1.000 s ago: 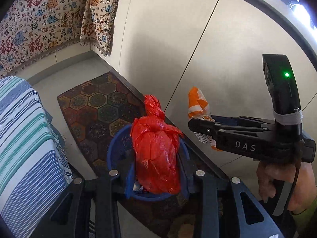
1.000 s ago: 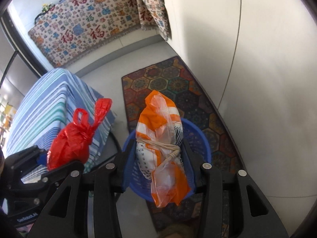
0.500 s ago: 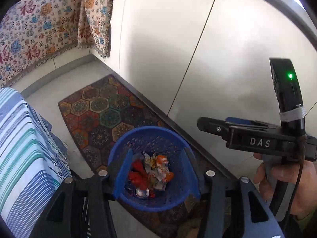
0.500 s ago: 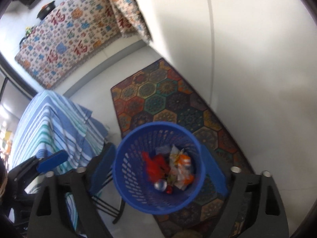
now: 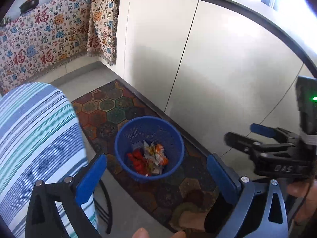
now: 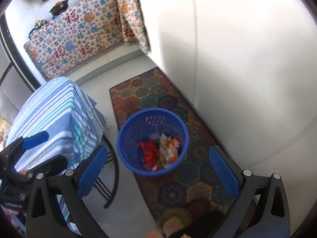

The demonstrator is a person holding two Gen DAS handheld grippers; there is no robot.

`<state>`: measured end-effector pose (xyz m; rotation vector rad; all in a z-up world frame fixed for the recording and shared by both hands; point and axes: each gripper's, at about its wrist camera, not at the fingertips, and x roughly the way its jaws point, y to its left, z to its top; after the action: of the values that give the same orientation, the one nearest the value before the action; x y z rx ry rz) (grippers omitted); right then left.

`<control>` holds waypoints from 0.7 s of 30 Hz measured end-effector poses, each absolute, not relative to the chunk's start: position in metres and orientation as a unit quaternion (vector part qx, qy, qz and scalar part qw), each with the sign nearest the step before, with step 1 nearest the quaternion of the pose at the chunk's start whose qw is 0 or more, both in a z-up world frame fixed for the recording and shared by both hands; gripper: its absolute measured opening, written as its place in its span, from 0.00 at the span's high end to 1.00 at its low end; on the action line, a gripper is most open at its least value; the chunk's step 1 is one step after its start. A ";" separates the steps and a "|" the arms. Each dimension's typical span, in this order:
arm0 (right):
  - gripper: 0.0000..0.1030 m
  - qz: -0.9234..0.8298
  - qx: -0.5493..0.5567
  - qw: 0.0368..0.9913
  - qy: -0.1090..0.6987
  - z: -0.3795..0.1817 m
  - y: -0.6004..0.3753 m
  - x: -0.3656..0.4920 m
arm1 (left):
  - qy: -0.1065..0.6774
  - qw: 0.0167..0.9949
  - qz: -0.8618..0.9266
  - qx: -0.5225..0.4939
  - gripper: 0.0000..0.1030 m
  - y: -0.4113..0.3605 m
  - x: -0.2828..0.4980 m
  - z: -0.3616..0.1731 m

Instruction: Collect trash

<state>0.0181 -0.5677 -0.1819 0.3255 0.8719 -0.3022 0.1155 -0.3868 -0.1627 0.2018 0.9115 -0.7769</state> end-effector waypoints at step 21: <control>0.00 -0.189 0.126 0.884 0.410 -0.143 -0.529 -0.059 | 0.413 0.846 -0.310 0.132 0.00 -0.368 0.063 -0.131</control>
<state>-0.0588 -0.5287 -0.1426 0.2613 0.8533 -0.3925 0.0635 -0.3680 -0.1315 0.2780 0.8720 -0.6536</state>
